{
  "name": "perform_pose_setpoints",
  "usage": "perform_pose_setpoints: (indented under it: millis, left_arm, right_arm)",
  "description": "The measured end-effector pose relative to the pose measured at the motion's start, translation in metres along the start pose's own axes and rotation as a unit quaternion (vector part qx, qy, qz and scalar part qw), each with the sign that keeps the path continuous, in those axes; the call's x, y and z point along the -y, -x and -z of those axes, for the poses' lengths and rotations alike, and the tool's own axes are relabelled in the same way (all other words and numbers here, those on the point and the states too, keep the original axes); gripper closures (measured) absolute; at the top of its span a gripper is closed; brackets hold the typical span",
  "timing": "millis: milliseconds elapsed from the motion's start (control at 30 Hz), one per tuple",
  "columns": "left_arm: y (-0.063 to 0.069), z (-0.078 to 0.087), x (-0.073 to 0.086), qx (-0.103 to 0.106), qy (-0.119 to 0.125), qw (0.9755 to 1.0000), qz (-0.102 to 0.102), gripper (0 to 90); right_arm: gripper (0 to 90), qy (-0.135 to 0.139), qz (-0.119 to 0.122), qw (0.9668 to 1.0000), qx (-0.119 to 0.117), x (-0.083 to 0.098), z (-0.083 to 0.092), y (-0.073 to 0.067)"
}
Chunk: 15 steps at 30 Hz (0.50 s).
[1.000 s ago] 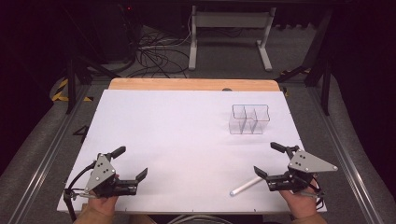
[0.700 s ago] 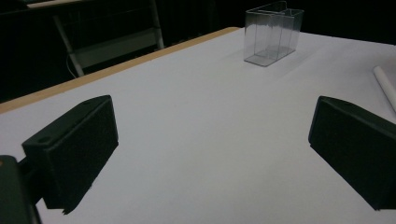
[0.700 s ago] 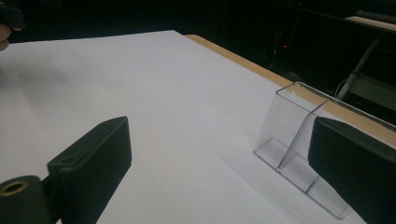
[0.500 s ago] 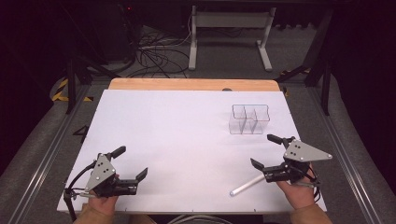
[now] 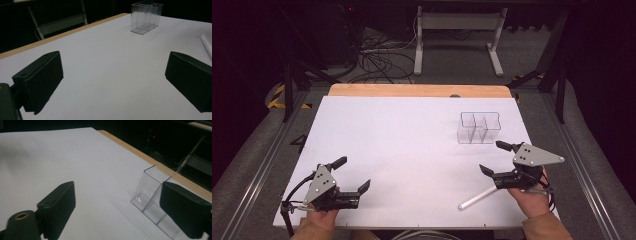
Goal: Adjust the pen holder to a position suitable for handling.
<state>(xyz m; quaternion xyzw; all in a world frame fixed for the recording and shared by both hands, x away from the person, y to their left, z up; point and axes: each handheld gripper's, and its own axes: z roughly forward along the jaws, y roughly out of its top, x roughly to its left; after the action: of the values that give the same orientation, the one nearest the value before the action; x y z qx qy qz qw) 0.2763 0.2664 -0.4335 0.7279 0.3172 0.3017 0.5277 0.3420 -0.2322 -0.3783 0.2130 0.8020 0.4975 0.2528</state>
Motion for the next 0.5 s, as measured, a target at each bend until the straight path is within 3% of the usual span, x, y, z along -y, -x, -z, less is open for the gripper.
perform_pose_setpoints:
  millis: [133, 500]
  left_arm:
    - [0.0, 0.0, 0.0, 0.0, 0.0, 1.0, 0.0, 2.3]
    - [0.0, 0.0, 0.0, -0.002, -0.002, 1.0, -0.002, 2.4]
  right_arm:
    - [20.4, -0.022, 0.002, 0.9996, -0.015, -0.006, -0.001, 0.007]
    - [23.4, -0.057, 0.021, 0.9981, -0.006, -0.023, -0.009, 0.025]
